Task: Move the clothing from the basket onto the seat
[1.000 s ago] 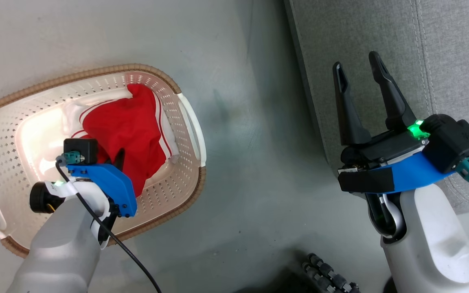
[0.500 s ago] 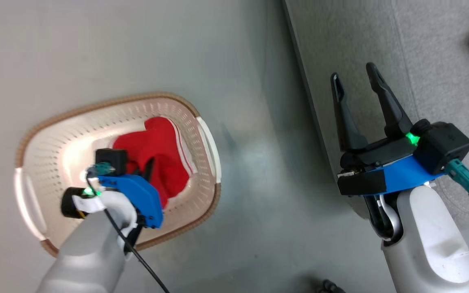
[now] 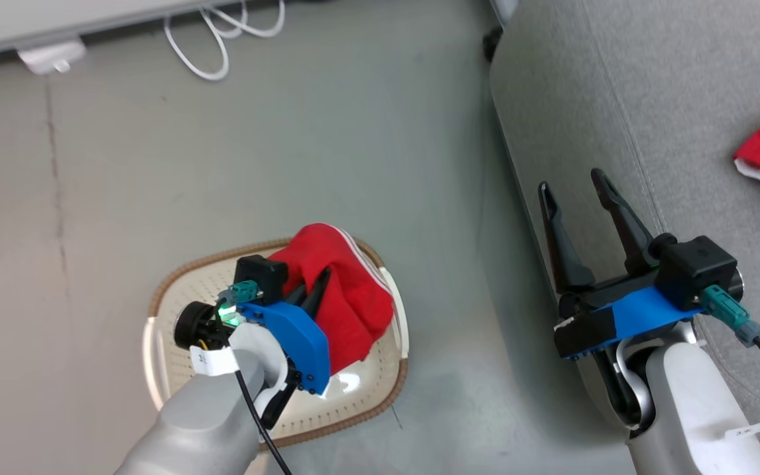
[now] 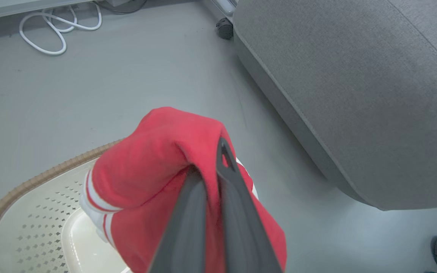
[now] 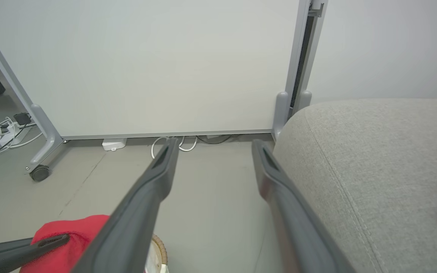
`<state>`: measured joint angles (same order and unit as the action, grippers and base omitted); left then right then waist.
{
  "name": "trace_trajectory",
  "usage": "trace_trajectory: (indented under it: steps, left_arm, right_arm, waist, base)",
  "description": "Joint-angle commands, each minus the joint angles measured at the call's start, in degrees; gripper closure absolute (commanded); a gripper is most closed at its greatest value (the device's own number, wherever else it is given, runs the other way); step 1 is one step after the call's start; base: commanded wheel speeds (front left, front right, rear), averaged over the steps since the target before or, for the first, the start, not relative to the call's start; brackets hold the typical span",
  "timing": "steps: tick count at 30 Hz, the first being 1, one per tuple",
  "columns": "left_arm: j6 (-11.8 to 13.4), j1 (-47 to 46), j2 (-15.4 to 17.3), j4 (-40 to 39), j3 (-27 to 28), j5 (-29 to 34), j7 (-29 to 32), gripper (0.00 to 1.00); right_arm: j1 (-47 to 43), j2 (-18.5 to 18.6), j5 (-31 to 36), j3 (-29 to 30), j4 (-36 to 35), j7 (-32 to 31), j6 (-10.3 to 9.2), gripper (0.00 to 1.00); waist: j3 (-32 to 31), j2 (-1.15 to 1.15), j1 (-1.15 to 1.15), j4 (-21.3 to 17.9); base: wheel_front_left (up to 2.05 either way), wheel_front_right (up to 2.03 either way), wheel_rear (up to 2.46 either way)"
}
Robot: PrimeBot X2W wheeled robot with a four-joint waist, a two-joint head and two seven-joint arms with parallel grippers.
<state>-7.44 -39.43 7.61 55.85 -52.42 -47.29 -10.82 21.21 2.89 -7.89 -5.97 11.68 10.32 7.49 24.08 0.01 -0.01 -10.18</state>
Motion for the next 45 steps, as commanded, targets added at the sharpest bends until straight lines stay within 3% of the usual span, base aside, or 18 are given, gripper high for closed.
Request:
trace_trajectory:
  steps: [1, 13, 26, 45]
  left_arm:
    - [-0.08, -0.41, -0.15, -0.72, -0.79, -0.34, -0.7, 1.0]
    - [-0.09, -3.92, -1.61, -5.7, -6.98, -2.39, -3.4, 1.0]
    - [-0.09, -9.6, -3.52, -8.71, -10.21, -4.27, -4.14, 1.0]
    - [-0.09, -12.78, -4.7, -8.26, -12.2, -7.23, -4.39, 1.0]
  right_arm:
    - [-1.03, -0.01, 0.46, 0.13, -0.06, -0.52, 0.01, 0.0]
    - [-6.45, 0.01, 0.19, 0.41, -0.88, -3.42, 0.01, 0.0]
    - [-10.7, 0.28, -0.37, -0.02, -1.62, -5.4, 0.01, 0.0]
    - [-12.54, 0.16, -0.71, -1.1, -2.94, -6.54, 0.01, 0.0]
  waist:
    - [-5.16, -0.01, 0.01, 3.05]
    - [-16.09, -0.01, 0.01, 6.03]
    - [-23.29, -0.01, 0.01, 6.91]
    - [-23.6, -0.01, 0.01, 6.96]
  base:
    - [0.0, 0.0, 0.0]
    - [0.0, 0.0, 0.0]
    - [0.0, 0.0, 0.0]
    - [0.0, 0.0, 0.0]
